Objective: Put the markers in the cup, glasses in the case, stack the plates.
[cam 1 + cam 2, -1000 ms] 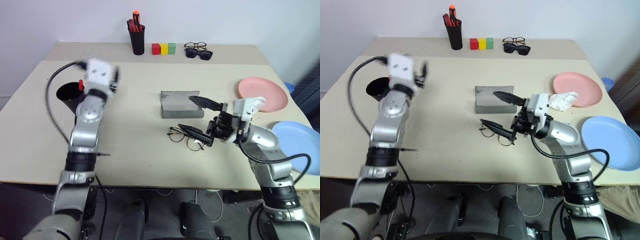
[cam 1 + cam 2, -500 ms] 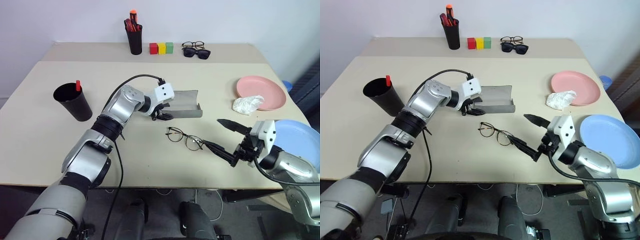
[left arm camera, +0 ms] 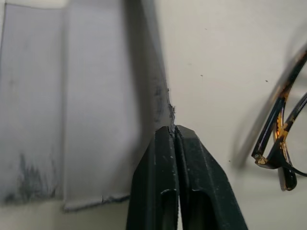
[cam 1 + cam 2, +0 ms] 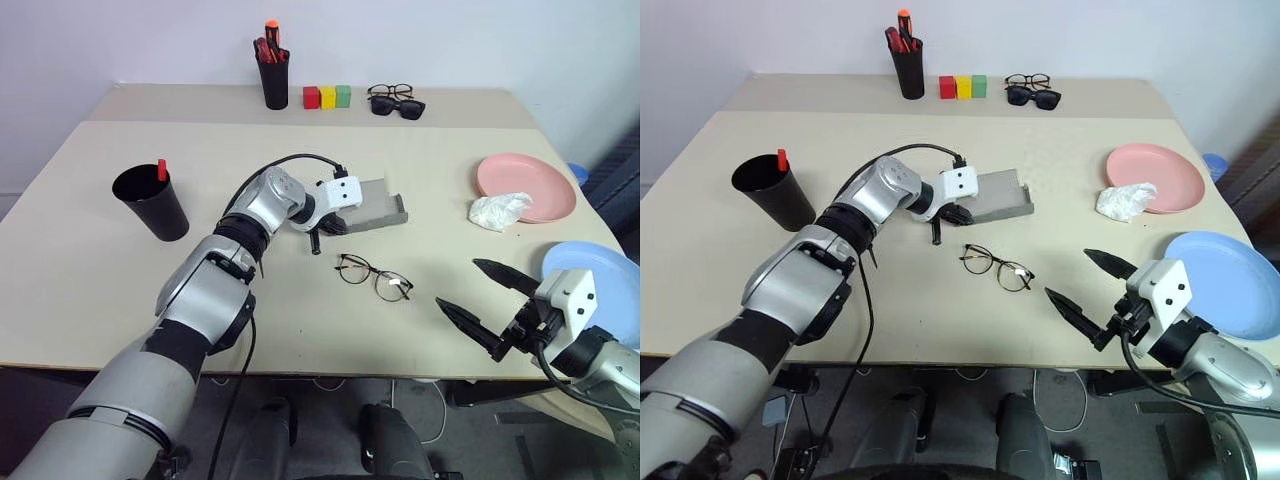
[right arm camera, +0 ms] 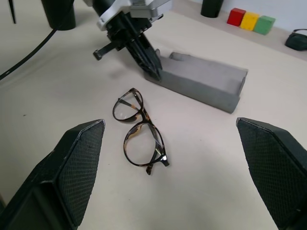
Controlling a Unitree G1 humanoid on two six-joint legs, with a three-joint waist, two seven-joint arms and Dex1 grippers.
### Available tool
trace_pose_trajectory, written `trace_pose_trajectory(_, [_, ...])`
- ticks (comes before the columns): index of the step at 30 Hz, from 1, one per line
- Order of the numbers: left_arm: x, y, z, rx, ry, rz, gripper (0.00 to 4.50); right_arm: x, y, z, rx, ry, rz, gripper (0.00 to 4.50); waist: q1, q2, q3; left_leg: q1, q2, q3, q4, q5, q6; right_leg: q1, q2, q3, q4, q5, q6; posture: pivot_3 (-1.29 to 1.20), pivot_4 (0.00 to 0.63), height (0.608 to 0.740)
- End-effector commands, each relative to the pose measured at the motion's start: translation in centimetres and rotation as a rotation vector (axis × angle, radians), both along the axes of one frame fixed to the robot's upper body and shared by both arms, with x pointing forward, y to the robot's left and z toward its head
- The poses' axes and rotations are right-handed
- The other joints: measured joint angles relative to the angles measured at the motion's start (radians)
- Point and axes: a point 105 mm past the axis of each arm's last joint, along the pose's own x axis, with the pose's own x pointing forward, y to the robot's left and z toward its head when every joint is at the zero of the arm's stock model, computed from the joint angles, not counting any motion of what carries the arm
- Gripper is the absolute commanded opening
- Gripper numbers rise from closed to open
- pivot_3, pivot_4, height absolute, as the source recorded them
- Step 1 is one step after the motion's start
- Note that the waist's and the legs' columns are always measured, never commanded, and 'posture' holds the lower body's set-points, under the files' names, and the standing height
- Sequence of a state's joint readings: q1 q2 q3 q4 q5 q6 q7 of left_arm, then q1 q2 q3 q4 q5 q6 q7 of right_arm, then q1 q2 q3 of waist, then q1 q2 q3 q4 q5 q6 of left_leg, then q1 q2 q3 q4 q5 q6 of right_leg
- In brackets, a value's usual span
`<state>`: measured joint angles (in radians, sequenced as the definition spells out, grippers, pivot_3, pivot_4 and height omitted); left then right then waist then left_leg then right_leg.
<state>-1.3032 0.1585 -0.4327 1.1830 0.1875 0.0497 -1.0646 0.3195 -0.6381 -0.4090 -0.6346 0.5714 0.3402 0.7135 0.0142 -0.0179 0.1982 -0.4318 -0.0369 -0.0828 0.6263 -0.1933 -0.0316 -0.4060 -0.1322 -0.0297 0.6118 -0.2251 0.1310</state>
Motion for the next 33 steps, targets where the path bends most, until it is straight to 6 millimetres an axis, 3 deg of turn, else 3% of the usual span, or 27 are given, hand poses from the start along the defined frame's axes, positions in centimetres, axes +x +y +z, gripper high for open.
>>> trace_pose_trajectory(1, [0.1,-0.7,1.8,-0.023,-0.042,-0.037,0.02,-0.4,0.6,1.0,-0.007,-0.053,0.011,4.5,0.0,0.0,0.0,0.0,0.0,0.0,0.001,0.0,0.001,0.0,0.0,0.0,0.0,0.0,0.0,0.0,0.15,0.74])
trace_pose_trajectory(6, [-0.3,0.1,2.2,-0.03,-0.033,-0.08,0.02,0.1,0.9,0.8,0.005,-0.043,0.032,4.5,-0.001,0.0,0.0,-0.002,0.0,0.0,0.003,-0.001,0.001,0.0,0.0,0.0,0.0,0.0,0.001,0.0,0.15,0.74])
trace_pose_trajectory(16, [-1.3,4.8,2.1,0.006,-0.007,-0.074,0.02,1.0,1.1,0.2,0.009,-0.049,0.077,4.5,-0.002,0.001,0.0,-0.002,0.0,-0.001,0.003,-0.001,0.001,-0.001,0.0,0.0,0.001,0.003,0.0,0.0,0.15,0.74])
trace_pose_trajectory(23, [-4.6,7.6,1.5,0.043,-0.001,-0.075,0.02,1.6,1.2,0.0,0.004,-0.054,0.109,4.5,-0.003,0.001,0.0,-0.003,0.0,-0.001,0.003,-0.001,0.001,-0.002,0.0,0.0,0.002,0.003,-0.005,0.0,0.15,0.74])
trace_pose_trajectory(28, [-5.6,7.6,0.9,0.054,-0.002,-0.085,0.02,2.2,1.3,0.0,0.001,-0.06,0.122,4.5,-0.001,0.001,0.0,-0.002,0.0,-0.001,0.004,-0.001,0.001,-0.001,0.0,0.0,0.002,0.003,-0.005,0.0,0.15,0.74])
trace_pose_trajectory(33, [-7.0,5.9,1.2,0.032,0.009,-0.137,0.02,2.5,1.5,0.2,0.0,-0.068,0.134,4.5,-0.001,0.001,0.0,-0.002,0.0,-0.001,0.003,-0.001,0.001,-0.001,0.0,0.0,0.002,0.002,-0.005,0.0,0.15,0.74])
